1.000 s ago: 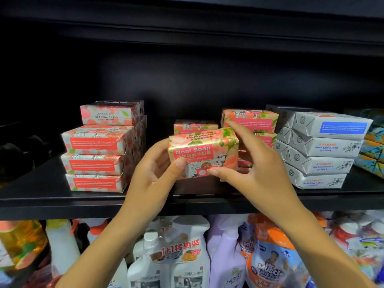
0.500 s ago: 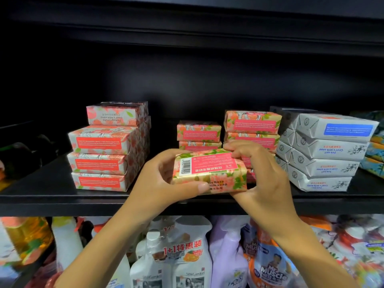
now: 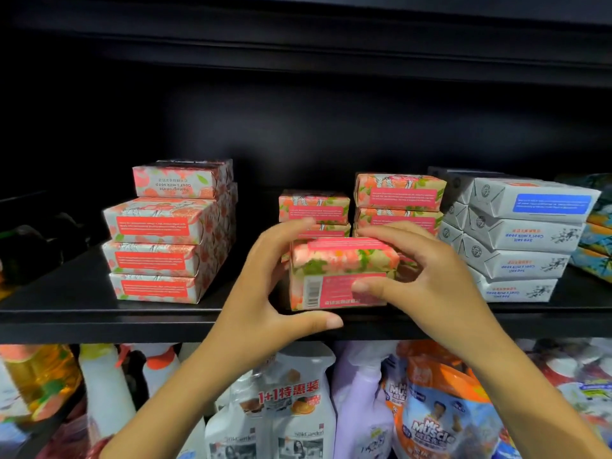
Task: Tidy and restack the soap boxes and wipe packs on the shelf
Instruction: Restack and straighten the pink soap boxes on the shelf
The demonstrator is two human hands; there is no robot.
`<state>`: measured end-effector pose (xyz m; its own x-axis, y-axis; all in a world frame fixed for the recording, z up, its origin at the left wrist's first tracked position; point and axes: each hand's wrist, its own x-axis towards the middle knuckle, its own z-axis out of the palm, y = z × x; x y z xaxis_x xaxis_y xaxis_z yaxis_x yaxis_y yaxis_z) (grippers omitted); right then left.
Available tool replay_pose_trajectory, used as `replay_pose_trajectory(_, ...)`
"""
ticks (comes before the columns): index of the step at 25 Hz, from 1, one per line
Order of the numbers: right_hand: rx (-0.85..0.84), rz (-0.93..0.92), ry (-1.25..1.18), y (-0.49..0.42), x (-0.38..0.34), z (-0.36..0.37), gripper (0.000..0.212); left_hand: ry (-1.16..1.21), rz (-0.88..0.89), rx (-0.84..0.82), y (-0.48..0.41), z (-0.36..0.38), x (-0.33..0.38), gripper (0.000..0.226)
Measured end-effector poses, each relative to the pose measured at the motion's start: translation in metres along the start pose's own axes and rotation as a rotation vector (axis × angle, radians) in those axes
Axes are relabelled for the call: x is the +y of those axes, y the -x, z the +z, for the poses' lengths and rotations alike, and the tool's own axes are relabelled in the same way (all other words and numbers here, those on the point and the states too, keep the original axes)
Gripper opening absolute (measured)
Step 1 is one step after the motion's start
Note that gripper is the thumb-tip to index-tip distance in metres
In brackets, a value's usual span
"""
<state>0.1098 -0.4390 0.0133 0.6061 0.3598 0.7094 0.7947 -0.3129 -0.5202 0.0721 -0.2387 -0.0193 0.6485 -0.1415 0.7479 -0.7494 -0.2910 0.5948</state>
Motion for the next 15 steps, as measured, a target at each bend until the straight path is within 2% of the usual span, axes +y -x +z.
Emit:
replay_pose_trajectory(3, 0.15, -0.241, 0.247, 0.008, 0.004, 0.01, 0.042, 0.192, -0.204, 0.052, -0.002, 0.0, 0.002, 0.095)
replay_pose_trajectory(5, 0.196, -0.302, 0.259, 0.012, 0.008, 0.016, 0.038, 0.224, -0.314, 0.08, -0.003, 0.0, 0.0, 0.082)
replay_pose_trajectory(7, 0.215, -0.327, 0.248, 0.014, 0.013, 0.018, 0.04, 0.229, -0.329, 0.072, -0.005, 0.001, -0.002, 0.063)
replay_pose_trajectory(9, 0.159, -0.331, 0.285, 0.015, 0.017, 0.019, 0.045, 0.231, -0.3, 0.073, -0.005, 0.001, -0.003, 0.057)
replay_pose_trajectory(11, 0.012, -0.273, 0.32, 0.014, 0.017, 0.018, 0.049, 0.221, -0.24, 0.07, -0.004, -0.001, -0.005, 0.061)
replay_pose_trajectory(13, -0.138, -0.206, 0.333, 0.012, 0.015, 0.017, 0.067, 0.164, -0.174, 0.044, -0.002, -0.001, -0.007, 0.067)
replay_pose_trajectory(15, -0.166, -0.202, 0.377, 0.009, 0.013, 0.016, 0.075, 0.105, -0.134, 0.021, -0.001, 0.0, -0.008, 0.068)
